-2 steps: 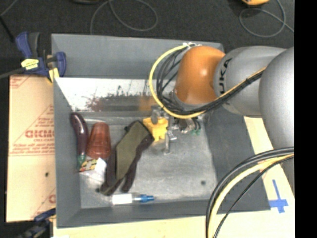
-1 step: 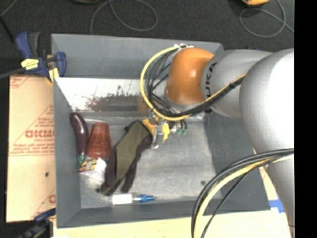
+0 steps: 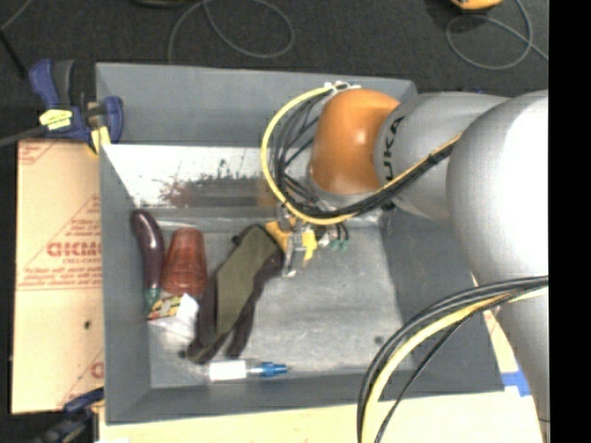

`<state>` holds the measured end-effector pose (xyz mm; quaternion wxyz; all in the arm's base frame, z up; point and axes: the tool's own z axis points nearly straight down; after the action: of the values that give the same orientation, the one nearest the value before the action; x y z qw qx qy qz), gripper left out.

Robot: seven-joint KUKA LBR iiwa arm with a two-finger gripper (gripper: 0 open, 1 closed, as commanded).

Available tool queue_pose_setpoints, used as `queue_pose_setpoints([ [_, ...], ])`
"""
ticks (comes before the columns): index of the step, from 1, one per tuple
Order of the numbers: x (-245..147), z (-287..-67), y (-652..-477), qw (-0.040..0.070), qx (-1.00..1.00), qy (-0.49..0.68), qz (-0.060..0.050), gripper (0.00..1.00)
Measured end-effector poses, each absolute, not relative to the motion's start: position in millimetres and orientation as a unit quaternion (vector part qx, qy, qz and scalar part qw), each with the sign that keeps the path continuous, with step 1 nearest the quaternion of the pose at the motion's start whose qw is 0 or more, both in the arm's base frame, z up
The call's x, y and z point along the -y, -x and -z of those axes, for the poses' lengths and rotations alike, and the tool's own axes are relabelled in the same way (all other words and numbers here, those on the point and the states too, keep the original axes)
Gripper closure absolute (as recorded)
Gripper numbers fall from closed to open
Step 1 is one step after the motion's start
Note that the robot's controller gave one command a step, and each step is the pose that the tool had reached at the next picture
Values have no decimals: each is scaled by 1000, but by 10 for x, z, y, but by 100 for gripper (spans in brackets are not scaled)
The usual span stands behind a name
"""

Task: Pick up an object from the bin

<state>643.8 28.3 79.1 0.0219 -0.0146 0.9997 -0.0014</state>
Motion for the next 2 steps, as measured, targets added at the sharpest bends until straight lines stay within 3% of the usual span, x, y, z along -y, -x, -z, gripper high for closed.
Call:
queue_pose_setpoints([
  [2,-284,-791,-6438,22,-1000,16,2,100],
])
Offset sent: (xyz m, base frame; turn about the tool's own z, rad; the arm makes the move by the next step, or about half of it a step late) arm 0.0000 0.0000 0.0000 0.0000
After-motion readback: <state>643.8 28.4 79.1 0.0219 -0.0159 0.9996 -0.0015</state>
